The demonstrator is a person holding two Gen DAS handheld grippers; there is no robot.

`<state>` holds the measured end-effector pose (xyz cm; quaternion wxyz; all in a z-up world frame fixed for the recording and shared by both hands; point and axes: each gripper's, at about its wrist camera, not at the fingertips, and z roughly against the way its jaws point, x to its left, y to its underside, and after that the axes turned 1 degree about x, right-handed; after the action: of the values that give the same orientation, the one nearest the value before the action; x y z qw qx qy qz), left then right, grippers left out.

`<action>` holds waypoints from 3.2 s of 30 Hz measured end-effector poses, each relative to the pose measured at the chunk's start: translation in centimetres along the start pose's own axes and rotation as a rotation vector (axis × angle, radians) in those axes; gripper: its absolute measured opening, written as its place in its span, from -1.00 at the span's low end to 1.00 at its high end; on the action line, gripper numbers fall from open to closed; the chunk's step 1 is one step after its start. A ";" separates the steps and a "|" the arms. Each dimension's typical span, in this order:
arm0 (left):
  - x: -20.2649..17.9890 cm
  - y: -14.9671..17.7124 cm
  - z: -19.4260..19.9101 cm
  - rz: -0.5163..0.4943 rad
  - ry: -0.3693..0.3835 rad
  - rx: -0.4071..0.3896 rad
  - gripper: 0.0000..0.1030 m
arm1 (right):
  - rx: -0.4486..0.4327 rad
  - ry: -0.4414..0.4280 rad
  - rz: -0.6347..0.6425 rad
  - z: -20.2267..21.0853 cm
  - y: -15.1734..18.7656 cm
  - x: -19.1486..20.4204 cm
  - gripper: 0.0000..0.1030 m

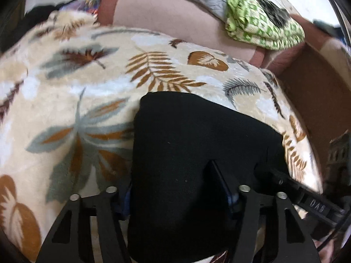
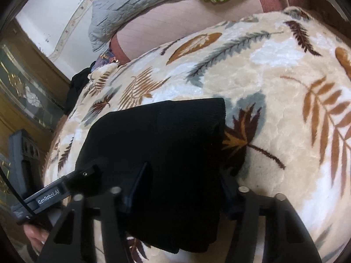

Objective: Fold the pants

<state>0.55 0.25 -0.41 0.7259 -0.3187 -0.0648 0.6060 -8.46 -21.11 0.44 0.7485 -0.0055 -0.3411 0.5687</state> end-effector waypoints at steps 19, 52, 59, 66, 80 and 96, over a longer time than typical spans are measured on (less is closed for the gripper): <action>-1.3 -5.0 5.6 -0.075 -0.051 -0.151 -0.31 | -0.139 -0.014 0.126 2.9 -6.8 5.5 -0.26; 1.5 -5.7 -0.1 -0.118 -0.259 -0.107 0.35 | -0.025 0.089 0.260 -5.2 -8.4 8.1 -0.07; 1.9 -5.8 -1.5 -0.097 -0.264 -0.066 0.40 | 0.003 0.094 0.216 -6.2 -6.8 6.0 -0.03; 1.5 -5.5 1.8 -0.096 -0.265 -0.115 0.42 | -0.069 0.066 0.194 -2.7 -7.4 7.3 0.00; 0.3 -0.5 9.8 -0.113 -0.262 -0.283 0.69 | -0.139 0.078 0.192 0.6 -6.3 9.9 0.35; 0.3 3.5 13.8 -0.113 -0.270 -0.332 0.75 | -0.157 0.078 0.215 2.4 -3.7 11.3 0.51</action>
<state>-8.95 6.02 8.52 0.6811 -0.3455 -0.2780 0.5826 -5.19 -13.68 9.50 0.6930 -0.1228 -0.3525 0.6167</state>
